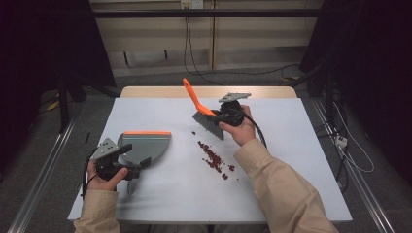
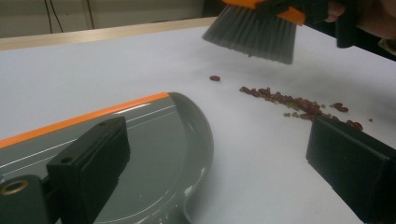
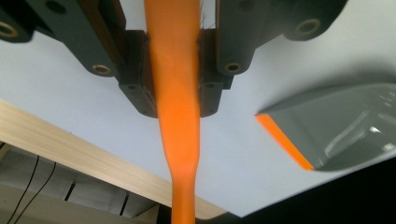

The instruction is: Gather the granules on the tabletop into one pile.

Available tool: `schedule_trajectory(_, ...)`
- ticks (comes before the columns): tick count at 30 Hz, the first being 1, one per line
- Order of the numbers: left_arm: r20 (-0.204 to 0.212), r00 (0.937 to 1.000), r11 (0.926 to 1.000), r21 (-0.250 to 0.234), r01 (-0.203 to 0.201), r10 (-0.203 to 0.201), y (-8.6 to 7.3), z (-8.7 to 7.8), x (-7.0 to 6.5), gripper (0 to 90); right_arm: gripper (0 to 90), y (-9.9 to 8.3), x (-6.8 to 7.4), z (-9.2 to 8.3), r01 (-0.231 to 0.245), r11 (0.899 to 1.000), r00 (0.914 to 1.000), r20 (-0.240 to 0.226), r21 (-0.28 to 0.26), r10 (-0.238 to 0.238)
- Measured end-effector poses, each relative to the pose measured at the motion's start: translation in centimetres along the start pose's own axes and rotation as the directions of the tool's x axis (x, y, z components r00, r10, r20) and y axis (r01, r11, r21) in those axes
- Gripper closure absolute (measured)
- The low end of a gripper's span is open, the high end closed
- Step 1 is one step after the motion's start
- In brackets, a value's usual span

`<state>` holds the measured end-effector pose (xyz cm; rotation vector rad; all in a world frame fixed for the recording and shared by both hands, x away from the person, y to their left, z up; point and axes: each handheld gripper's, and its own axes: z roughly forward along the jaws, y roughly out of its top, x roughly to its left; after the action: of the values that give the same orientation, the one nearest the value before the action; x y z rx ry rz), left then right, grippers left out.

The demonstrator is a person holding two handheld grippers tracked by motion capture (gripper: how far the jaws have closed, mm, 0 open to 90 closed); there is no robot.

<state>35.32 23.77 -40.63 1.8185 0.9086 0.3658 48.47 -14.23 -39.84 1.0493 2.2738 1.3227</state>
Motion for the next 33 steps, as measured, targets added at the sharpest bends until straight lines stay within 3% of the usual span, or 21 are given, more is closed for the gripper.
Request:
schedule_trajectory(3, -0.004, 1.0, 1.0, -0.003, 0.003, -0.003, 0.0, -0.1, 0.1, 5.9, 71.2, 0.0, -0.4, 1.7, 0.095, 0.995, 0.9952, -0.026, 0.01, -0.095)
schedule_trajectory(5, -0.009, 0.9999, 0.9999, -0.007, 0.01, -0.01, 0.0, -0.2, 0.1, 5.9, 71.1, 0.1, -0.4, 2.8, 0.164, 0.986, 0.9857, -0.043, 0.019, -0.163)
schedule_trajectory(10, -0.021, 0.9996, 0.9998, -0.012, 0.017, -0.018, -0.1, -0.5, 0.5, 5.9, 71.1, -0.3, -0.2, 4.6, 0.309, 0.95, 0.945, -0.126, 0.045, -0.302)
schedule_trajectory(11, -0.026, 0.9995, 0.9998, -0.012, 0.018, -0.018, -0.1, -0.6, 0.6, 5.9, 71.1, -0.4, -0.1, 4.6, 0.313, 0.949, 0.94, -0.155, 0.034, -0.304)
schedule_trajectory(15, -0.029, 0.9993, 0.9997, -0.009, 0.021, -0.022, -0.2, -0.6, 0.8, 5.9, 71.1, -0.5, 0.9, 4.0, 0.386, 0.919, 0.9114, -0.185, 0.075, -0.368)
schedule_trajectory(21, -0.029, 0.9993, 0.9995, -0.021, 0.024, -0.024, -0.1, -0.8, 0.7, 6.1, 70.9, -1.2, 1.7, 2.5, 0.409, 0.908, 0.8961, -0.227, 0.088, -0.382)
schedule_trajectory(23, -0.026, 0.9994, 0.9996, -0.019, 0.02, -0.021, -0.1, -0.7, 0.7, 6.1, 70.9, -1.6, 2.2, 1.8, 0.441, 0.893, 0.8788, -0.244, 0.087, -0.41)
schedule_trajectory(27, -0.023, 0.9996, 0.9997, -0.019, 0.015, -0.015, 0.0, -0.7, 0.6, 6.1, 70.7, -2.3, 3.0, 0.7, 0.474, 0.875, 0.8602, -0.262, 0.096, -0.438)
schedule_trajectory(33, -0.019, 0.9998, 0.9998, -0.016, 0.01, -0.011, 0.0, -0.6, 0.4, 6.1, 70.5, -3.2, 4.0, -0.8, 0.5, 0.861, 0.8437, -0.277, 0.095, -0.46)
